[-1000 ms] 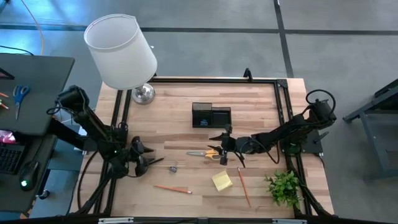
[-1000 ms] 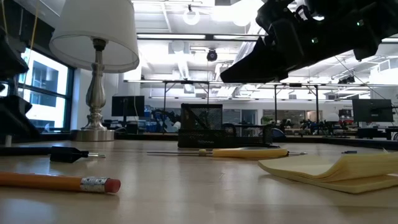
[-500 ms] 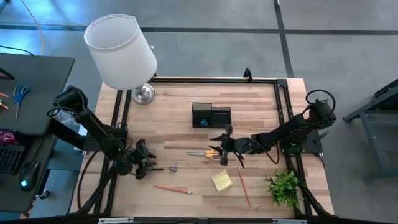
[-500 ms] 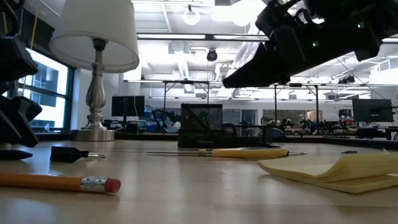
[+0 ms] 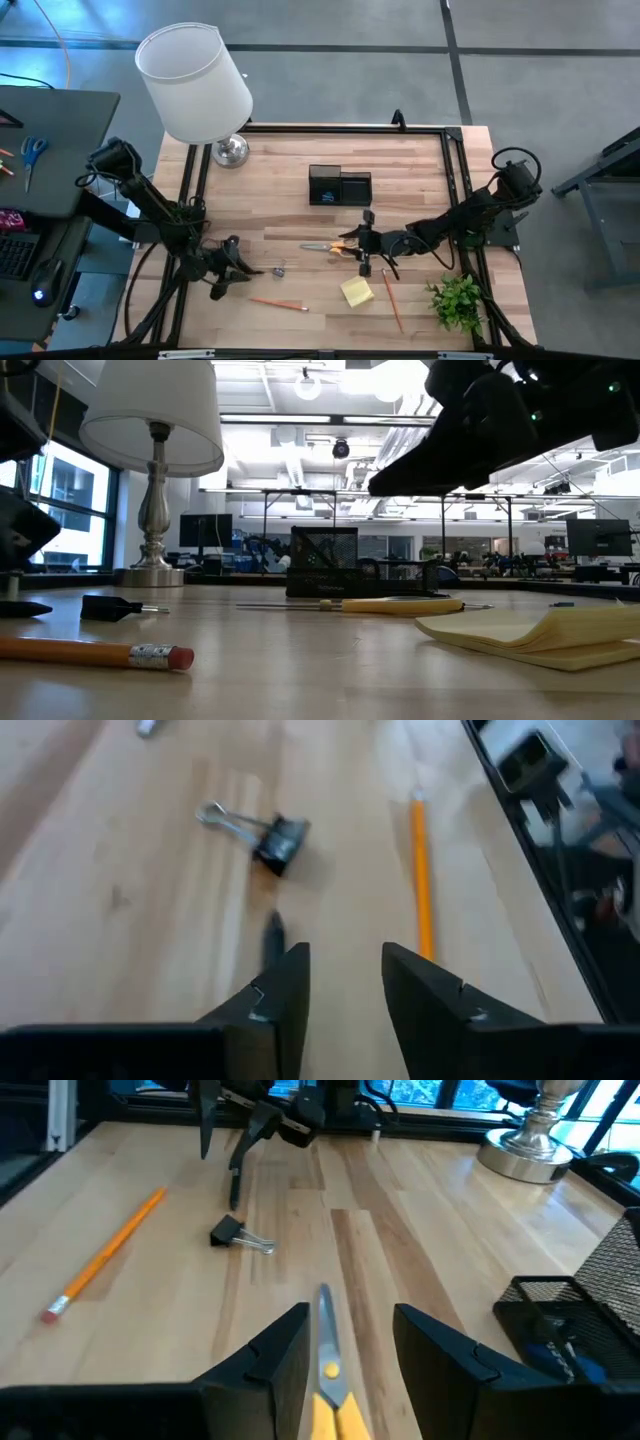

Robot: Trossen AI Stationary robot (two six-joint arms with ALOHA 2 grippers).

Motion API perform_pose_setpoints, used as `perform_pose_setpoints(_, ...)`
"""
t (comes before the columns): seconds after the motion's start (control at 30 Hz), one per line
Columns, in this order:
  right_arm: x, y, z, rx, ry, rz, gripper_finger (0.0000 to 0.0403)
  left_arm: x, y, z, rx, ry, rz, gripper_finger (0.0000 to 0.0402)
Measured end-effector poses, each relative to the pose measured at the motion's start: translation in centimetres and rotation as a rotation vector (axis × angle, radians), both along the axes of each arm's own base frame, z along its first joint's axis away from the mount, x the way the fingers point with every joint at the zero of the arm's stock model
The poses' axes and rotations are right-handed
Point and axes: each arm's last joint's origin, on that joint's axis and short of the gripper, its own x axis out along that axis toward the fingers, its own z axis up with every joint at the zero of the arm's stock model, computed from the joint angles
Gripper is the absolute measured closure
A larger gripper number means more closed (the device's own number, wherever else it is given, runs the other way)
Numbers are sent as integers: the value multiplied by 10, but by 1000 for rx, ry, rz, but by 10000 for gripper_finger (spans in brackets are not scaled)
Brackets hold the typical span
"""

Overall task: Pick and place office supplies into organizer
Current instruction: Put the black pen into the black desk organizer

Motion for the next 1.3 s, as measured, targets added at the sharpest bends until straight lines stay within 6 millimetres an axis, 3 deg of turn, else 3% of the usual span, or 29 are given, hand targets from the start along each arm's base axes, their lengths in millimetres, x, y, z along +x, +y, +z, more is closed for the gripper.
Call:
perform_pose_setpoints(0.37, -7, 17, 0, 80, -1, 32, 263, -19, -5, -8, 83, 10, 57, 316)
perform_pose_setpoints(0.7, -16, 31, -5, 120, 33, 11, 263, -20, -3, -21, 167, 69, 51, 298)
perform_pose_setpoints(1.0, -16, 30, -5, 95, 20, -32, 263, -19, -3, -33, 226, 76, 100, 284)
perform_pose_setpoints(1.13, -16, 29, -4, 80, 13, -57, 263, -19, -2, -34, 250, 69, 113, 303)
perform_pose_setpoints(1.3, -16, 30, -4, 79, 13, -58, 263, -20, 1, -36, 293, 63, 131, 355)
